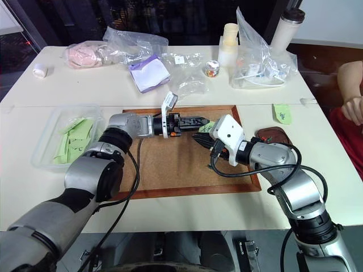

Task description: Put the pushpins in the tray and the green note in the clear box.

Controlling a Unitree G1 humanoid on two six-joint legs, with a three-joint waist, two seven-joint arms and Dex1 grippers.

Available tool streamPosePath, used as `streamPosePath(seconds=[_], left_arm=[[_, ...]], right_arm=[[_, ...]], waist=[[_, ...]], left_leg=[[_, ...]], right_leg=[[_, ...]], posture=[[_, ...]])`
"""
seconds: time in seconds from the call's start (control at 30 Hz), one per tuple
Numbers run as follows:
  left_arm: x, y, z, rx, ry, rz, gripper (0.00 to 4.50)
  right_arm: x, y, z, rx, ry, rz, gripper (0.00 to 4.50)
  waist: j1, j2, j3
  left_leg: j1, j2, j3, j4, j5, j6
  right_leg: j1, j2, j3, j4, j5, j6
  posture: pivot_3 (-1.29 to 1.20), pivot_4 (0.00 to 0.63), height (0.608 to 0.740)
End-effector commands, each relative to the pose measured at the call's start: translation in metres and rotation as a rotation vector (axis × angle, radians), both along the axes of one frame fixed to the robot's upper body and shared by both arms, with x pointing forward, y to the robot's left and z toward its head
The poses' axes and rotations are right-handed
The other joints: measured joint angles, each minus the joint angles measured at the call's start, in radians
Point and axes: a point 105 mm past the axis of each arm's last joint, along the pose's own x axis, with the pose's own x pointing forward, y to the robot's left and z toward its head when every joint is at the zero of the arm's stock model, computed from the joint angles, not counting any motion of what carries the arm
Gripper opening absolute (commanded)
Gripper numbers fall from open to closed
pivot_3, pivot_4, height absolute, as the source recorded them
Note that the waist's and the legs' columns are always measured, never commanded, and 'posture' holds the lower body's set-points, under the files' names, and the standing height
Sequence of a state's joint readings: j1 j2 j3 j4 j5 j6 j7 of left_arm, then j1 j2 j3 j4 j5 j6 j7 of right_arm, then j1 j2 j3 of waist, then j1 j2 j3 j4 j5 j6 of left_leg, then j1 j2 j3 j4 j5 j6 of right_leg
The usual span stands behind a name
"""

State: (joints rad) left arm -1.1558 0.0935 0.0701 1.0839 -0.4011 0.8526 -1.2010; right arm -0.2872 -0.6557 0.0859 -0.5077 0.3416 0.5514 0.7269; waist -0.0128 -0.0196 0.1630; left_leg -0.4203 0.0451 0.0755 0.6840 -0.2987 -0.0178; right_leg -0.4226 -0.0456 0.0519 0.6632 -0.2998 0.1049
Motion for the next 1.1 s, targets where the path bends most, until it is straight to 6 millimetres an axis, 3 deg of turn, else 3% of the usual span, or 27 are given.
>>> streamPosePath(seconds=[0.03,0.07,0.17,0.3,0.4,0.57,0.7,0.9,0.97,1.1], left_arm=[[-0.006,-0.014,0.012,-0.006,-0.042,-0.064,4.46],[-0.006,-0.017,0.011,-0.002,-0.039,-0.064,4.46],[-0.006,-0.021,0.009,-0.004,-0.025,-0.05,3.59],[-0.007,-0.022,0.009,-0.008,-0.022,-0.055,1.73],[-0.009,-0.022,0.009,-0.006,-0.028,-0.068,0.09],[-0.005,-0.018,-0.002,0.048,-0.085,-0.047,0.03],[0.0,-0.015,-0.015,0.096,-0.091,0.014,0.03],[0.006,-0.011,-0.013,0.086,-0.102,0.061,0.03],[0.009,-0.009,-0.002,0.08,-0.175,0.07,0.03],[0.008,0.0,0.029,0.23,-0.717,0.03,0.03]], right_arm=[[-0.006,0.006,0.011,-0.017,-0.07,0.036,0.0],[-0.007,0.006,0.011,-0.02,-0.073,0.037,0.0],[-0.008,0.007,0.01,-0.03,-0.081,0.039,0.0],[-0.009,0.007,0.01,-0.043,-0.095,0.04,0.0],[-0.009,0.006,0.008,-0.061,-0.104,0.036,0.0],[-0.006,0.004,0.011,-0.055,-0.137,0.013,0.0],[-0.002,0.002,0.029,0.048,-0.182,-0.046,0.0],[-0.004,-0.004,0.037,0.162,-0.152,-0.116,0.0],[0.0,-0.016,0.045,0.259,-0.134,-0.192,0.0],[0.02,-0.08,0.062,0.473,-0.113,-0.505,0.0]], waist=[[0.001,0.0,0.0],[0.002,0.0,0.0],[0.002,0.0,0.0],[-0.001,0.0,0.0],[0.0,0.0,0.0],[0.001,0.0,0.0],[0.002,0.0,0.0],[0.002,0.0,0.0],[0.002,0.0,0.0],[0.003,0.0,0.0]], left_leg=[[0.0,0.0,0.0,0.0,0.0,0.0],[0.0,0.0,0.0,0.0,0.0,0.0],[0.0,0.0,0.0,0.001,0.0,0.0],[0.0,0.0,0.0,0.001,0.0,0.0],[0.0,0.0,0.0,0.001,0.0,0.0],[0.0,0.0,0.0,0.001,0.0,0.0],[0.0,0.0,0.0,0.001,0.003,-0.005],[0.0,0.0,0.0,0.001,0.003,-0.006],[0.0,0.0,0.0,0.001,0.003,-0.006],[0.0,0.0,0.0,0.001,0.004,-0.008]], right_leg=[[0.0,0.0,0.0,0.0,0.0,0.0],[0.0,0.0,0.0,0.0,0.0,0.0],[0.0,-0.001,0.0,0.0,0.0,0.0],[0.0,0.0,0.0,0.001,0.0,0.0],[0.0,0.0,0.0,0.001,0.0,0.0],[0.0,0.0,0.0,0.001,0.0,0.0],[0.0,0.0,0.0,0.001,0.0,0.0],[0.0,0.0,0.0,0.002,0.0,0.0],[0.0,0.0,0.0,0.002,0.0,0.0],[0.0,-0.001,0.0,0.002,0.0,0.0]], posture=[[0.0,0.15,0.734],[0.0,0.15,0.734],[0.0,0.15,0.734],[0.0,0.15,0.734],[0.0,0.15,0.734],[0.0,0.15,0.734],[0.0,0.15,0.734],[0.0,0.15,0.734],[0.0,0.15,0.734],[0.0,0.15,0.734]])
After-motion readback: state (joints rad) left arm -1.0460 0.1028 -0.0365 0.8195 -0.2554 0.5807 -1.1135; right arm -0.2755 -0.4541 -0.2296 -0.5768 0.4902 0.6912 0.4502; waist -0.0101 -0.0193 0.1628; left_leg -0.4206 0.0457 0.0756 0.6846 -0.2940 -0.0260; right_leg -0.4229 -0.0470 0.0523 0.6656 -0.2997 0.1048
